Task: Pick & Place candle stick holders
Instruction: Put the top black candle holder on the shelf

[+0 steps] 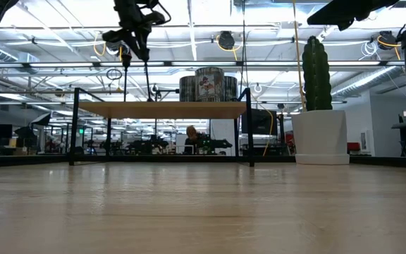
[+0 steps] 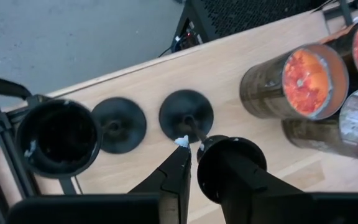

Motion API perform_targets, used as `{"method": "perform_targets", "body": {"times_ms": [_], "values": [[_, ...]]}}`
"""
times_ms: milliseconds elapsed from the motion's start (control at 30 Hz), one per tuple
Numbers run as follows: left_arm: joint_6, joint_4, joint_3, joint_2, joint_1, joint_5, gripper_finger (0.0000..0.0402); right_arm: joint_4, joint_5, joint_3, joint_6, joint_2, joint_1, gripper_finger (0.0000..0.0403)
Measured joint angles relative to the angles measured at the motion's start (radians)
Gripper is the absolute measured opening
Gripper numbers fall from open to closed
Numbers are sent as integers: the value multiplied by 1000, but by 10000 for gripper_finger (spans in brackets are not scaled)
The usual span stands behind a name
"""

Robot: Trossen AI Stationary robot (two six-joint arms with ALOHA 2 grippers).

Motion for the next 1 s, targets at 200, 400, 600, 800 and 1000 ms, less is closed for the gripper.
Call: {"method": "perform_targets", "body": {"times_ms": [200,400,600,800,1000], "values": [[14,25,0,0,0,8,69,0,0,0,0,0,0,0],[16,41,0,-18,15,9,69,0,0,0,0,0,0,0],[16,109,1,-76,31,9,69,0,0,0,0,0,0,0],[24,123,1,-131,20,36,69,0,0,0,0,1,0,0],[141,115,0,-137,-120,51,69,0,0,0,0,11,0,0]]}}
